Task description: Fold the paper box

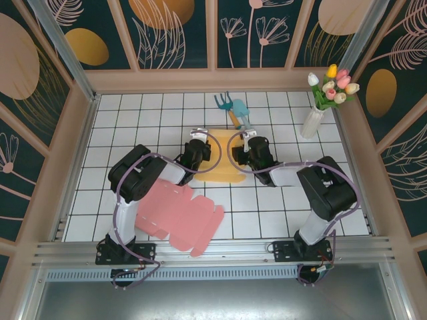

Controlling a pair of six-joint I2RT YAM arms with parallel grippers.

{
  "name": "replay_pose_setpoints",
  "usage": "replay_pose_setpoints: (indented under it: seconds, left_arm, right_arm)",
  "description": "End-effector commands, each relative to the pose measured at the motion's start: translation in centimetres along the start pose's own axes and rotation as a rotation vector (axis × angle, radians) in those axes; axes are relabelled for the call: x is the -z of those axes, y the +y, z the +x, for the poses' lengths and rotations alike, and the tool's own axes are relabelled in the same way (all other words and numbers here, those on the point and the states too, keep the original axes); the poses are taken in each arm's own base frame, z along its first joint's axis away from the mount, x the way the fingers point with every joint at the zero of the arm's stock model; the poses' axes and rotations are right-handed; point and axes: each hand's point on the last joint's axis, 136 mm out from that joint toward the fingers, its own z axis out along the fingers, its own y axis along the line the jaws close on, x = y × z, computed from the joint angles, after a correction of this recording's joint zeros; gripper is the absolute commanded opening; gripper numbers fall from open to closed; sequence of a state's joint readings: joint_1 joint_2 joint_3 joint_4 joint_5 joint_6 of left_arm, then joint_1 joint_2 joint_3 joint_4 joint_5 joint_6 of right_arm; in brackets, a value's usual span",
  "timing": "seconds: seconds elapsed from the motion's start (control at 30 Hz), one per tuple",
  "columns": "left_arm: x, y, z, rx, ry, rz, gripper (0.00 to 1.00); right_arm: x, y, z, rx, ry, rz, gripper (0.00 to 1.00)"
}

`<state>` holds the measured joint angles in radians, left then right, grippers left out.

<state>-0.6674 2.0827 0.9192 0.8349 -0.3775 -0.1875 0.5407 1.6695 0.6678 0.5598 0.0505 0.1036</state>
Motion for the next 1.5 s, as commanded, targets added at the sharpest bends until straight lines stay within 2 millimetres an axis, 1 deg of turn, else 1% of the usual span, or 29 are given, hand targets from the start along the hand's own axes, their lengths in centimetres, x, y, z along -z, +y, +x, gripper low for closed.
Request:
replay_pose_setpoints:
  seconds: [0.0, 0.23, 0.33, 0.4, 0.5, 0.6, 0.67, 0.7, 0.83, 0.93, 1.03, 1.2, 1.33, 1.47]
  left_arm:
    - [0.4, -1.9, 1.3, -0.029, 0.040, 0.086, 0.00]
    - [0.4, -1.8, 1.3, -0.027, 0.040, 0.083, 0.00]
    - [0.4, -1.9, 1.2, -0.028, 0.040, 0.085, 0.00]
    - [0.4, -1.9, 1.2, -0.028, 0.039, 0.086, 0.00]
    - [0.5, -1.9, 1.3, -0.029, 0.039, 0.090, 0.00]
    - [0.5, -1.9, 1.2, -0.029, 0.037, 0.090, 0.00]
    - [0.5, -1.9, 1.3, -0.030, 0.038, 0.091, 0.00]
    - [0.5, -1.9, 1.3, -0.030, 0.038, 0.091, 0.00]
    - [0.5, -1.9, 1.3, -0.030, 0.037, 0.093, 0.00]
    - [0.6, -2.0, 1.3, -0.031, 0.037, 0.094, 0.00]
    - [0.6, -2.0, 1.2, -0.031, 0.033, 0.097, 0.00]
    - [0.6, -2.1, 1.3, -0.036, 0.035, 0.101, 0.00]
    - [0.7, -2.1, 1.3, -0.041, 0.035, 0.108, 0.00]
    - [0.7, -2.2, 1.2, -0.041, 0.031, 0.112, 0.00]
  right_arm:
    - [1.9, 2.2, -2.1, 0.007, -0.054, -0.090, 0.44]
    - [3.9, 1.7, -1.4, 0.052, -0.020, -0.070, 0.51]
    - [4.8, 1.9, -1.3, 0.071, -0.003, -0.087, 0.52]
    - [5.4, 1.7, -1.6, 0.086, 0.000, -0.074, 0.53]
    - [6.6, 0.7, -2.0, 0.111, -0.014, -0.019, 0.56]
    - [7.5, -2.3, -2.4, 0.099, -0.020, 0.057, 0.60]
    - [7.9, -3.5, -2.3, 0.074, -0.019, 0.063, 0.60]
    - [8.0, -4.5, -2.2, 0.054, -0.020, 0.080, 0.60]
    - [7.6, -4.8, -1.1, 0.025, 0.002, 0.025, 0.61]
    - [7.0, -4.5, -1.2, 0.027, 0.014, 0.007, 0.61]
    - [6.2, -4.5, -1.3, 0.001, 0.028, 0.009, 0.61]
    - [4.5, -3.1, -0.3, -0.039, 0.042, -0.036, 0.60]
    - [3.2, -1.7, 1.4, -0.005, 0.046, -0.071, 0.59]
    - [2.3, -0.9, 2.2, 0.018, 0.048, -0.097, 0.58]
